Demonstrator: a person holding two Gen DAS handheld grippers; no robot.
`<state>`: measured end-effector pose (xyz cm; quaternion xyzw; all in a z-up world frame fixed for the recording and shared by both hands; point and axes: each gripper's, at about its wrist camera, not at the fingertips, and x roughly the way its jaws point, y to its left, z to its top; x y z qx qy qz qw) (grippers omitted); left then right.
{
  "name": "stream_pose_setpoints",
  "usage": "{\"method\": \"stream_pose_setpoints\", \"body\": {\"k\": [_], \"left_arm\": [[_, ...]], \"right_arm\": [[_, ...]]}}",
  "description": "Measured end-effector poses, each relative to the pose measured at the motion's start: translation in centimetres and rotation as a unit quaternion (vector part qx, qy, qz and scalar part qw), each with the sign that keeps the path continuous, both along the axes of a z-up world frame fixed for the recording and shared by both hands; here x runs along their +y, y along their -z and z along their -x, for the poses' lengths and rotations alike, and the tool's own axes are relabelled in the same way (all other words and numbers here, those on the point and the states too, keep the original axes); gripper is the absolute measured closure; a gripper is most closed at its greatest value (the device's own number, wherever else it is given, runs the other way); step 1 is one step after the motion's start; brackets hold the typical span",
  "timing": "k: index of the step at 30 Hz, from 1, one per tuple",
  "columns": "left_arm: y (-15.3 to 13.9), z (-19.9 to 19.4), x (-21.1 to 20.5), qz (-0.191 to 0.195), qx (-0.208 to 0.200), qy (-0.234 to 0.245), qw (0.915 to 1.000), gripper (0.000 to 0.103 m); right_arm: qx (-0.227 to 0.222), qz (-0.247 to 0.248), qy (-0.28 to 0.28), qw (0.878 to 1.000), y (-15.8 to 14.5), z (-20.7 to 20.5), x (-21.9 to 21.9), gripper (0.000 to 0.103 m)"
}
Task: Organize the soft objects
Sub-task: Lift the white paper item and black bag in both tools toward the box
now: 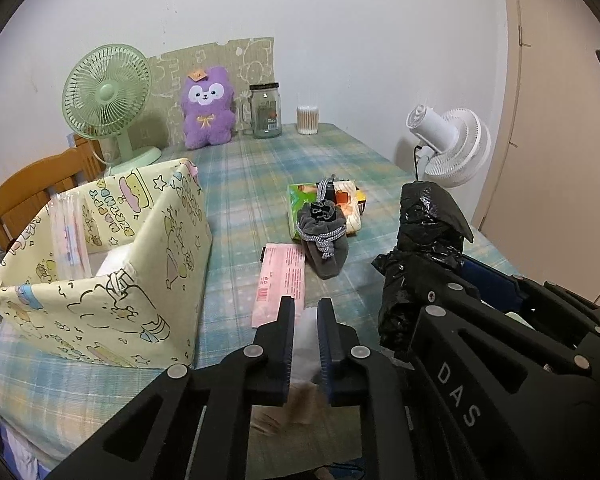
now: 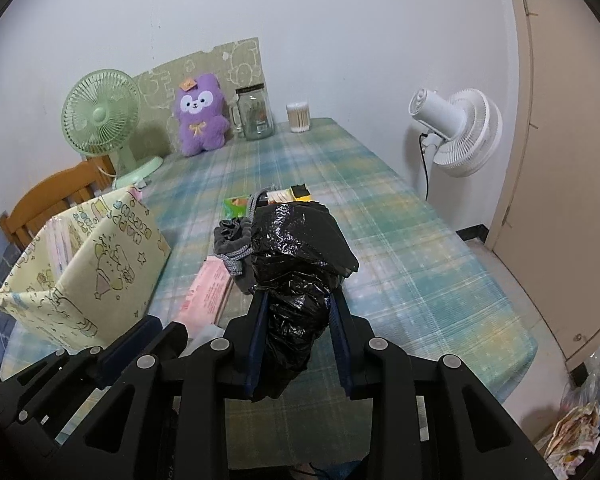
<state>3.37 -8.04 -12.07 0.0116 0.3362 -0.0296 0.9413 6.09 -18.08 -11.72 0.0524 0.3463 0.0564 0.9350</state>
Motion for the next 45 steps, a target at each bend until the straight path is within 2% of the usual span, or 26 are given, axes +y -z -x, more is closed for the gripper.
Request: {"method": "stream_pose_setpoints", "body": {"k": [6,8,14,21,23,31,45], "left_arm": [[1.1,-0.2,0.2,0.007,0.013,0.005,0.9999,0.093],[1.8,-0.2,0.3,0.008,0.015,0.007,0.9998,0.077],[3.0,-0.2,0.4,0.002,0.023,0.017,0.9996,0.069],[4.1,-0.7,0.3,0.006,0.042,0.027,0.9987,0.069],[4.2,-1.0,0.3,0.007,0.046,0.029,0.9985,0.076],[3.8,-1.9,0.2,0.016,0.058,0.043,0.9973,0.085],[-0.8,-1.8,0.0,0.023,0.022,0.046,0.9984,0.086]], "right_arm": [[0.013,-0.003,0.001,1.000,1.1,0.1,0.1,0.070],[0.020,0.000,-0.001,1.000,1.8,0.2,0.3,0.070],[0.034,0.001,-0.003,0.999,3.1,0.1,0.8,0.070],[0.050,-0.004,0.000,0.999,4.2,-0.5,0.6,0.070],[0.051,-0.004,0.001,0.999,4.2,-0.8,0.6,0.070],[0.060,-0.011,0.005,0.998,3.9,-1.5,0.5,0.070],[0.018,-0.001,0.012,1.000,-1.1,-1.1,0.2,0.070]]}}
